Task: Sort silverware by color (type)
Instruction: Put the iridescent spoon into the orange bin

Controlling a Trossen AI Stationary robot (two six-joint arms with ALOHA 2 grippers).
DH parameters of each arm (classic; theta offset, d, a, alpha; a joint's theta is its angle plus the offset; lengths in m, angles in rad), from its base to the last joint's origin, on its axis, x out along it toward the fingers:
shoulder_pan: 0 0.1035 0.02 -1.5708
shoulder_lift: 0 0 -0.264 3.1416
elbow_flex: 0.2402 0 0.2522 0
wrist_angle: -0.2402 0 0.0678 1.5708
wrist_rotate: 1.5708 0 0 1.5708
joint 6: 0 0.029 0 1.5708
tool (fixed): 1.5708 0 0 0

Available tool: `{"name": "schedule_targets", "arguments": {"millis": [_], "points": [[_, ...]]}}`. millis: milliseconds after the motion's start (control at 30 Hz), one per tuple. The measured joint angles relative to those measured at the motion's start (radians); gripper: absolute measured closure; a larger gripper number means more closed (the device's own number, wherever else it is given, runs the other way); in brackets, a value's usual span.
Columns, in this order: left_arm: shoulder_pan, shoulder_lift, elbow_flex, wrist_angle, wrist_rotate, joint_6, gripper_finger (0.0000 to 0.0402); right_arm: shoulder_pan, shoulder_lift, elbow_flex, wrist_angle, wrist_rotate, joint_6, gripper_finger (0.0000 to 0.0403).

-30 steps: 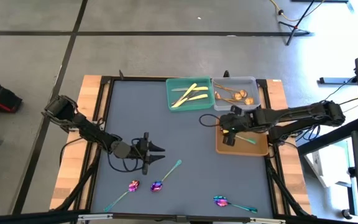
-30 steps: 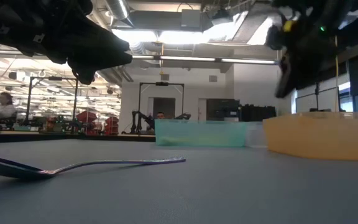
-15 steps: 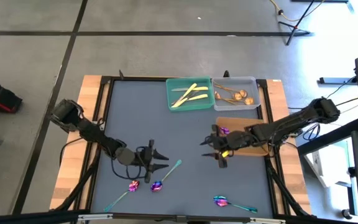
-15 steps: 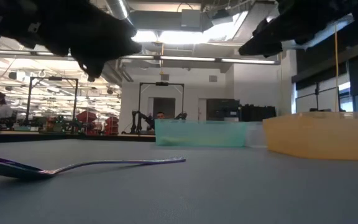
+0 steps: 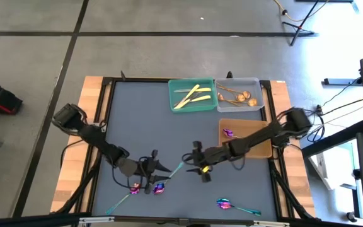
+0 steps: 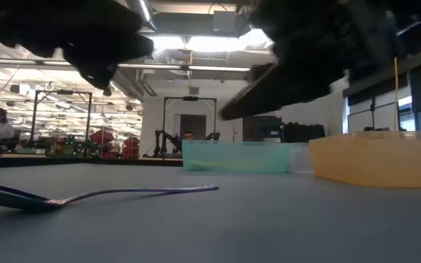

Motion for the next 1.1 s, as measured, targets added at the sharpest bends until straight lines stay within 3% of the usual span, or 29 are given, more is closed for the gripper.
{"name": "schedule_targets", "arguments": {"millis": [233,467,800,900,1100], "points": [[-0.081,-0.096,-0.001,-0.115,-0.2,0.018,0.0278,0.0,0.181,0.18,-0.008,-0.035,-0.042,0.0196],[-0.115,-0.114,-0.002,-0.128,-0.301,0.045,0.0278,0.0,0.31,0.301,-0.007,-0.049,-0.044,0.0196],[-0.118,-0.115,-0.003,-0.138,-0.302,0.045,0.0278,-0.002,0.453,0.405,0.013,-0.077,-0.04,0.02],[-0.118,-0.115,-0.003,-0.149,-0.295,0.044,0.0278,-0.008,0.46,0.405,0.014,-0.131,-0.038,0.0226],[-0.118,-0.115,-0.003,-0.148,-0.293,0.039,0.0278,-0.023,0.474,0.405,0.012,-0.164,-0.04,0.0332]]}}
